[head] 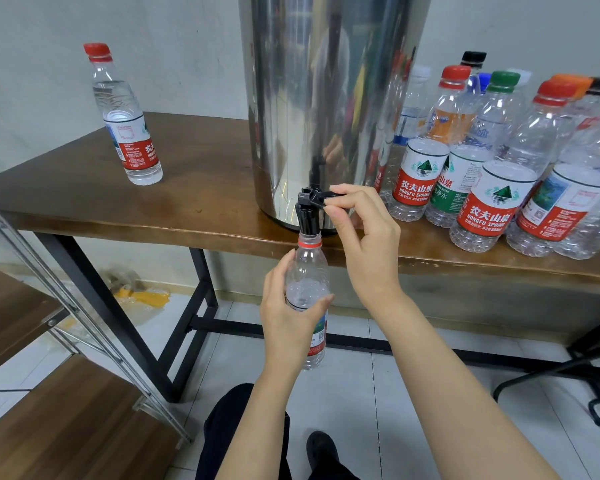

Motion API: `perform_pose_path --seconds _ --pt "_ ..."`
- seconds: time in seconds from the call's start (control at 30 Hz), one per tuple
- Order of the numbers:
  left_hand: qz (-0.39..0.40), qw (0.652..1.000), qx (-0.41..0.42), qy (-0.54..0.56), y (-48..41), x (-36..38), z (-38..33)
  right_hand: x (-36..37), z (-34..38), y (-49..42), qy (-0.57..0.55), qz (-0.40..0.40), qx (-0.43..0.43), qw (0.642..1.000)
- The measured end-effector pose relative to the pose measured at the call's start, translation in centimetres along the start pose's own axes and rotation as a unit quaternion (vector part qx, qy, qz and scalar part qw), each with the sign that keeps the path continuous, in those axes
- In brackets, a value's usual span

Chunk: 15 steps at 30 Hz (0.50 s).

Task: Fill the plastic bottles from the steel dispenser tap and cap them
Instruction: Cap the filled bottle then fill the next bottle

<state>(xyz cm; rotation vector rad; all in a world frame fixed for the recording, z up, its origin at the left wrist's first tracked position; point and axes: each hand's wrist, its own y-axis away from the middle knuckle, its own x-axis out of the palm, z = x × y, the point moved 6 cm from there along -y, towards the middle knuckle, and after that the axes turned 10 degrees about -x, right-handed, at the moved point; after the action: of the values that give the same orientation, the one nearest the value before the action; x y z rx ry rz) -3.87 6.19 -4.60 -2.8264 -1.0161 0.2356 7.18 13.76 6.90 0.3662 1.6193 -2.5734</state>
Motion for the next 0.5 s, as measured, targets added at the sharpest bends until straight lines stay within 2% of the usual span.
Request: perform_pose_path --seconds 0.5 --pt "-0.005 1.000 -0.001 0.003 0.02 0.03 0.04 0.07 0.04 0.03 -0.005 0.002 0.001 1.000"
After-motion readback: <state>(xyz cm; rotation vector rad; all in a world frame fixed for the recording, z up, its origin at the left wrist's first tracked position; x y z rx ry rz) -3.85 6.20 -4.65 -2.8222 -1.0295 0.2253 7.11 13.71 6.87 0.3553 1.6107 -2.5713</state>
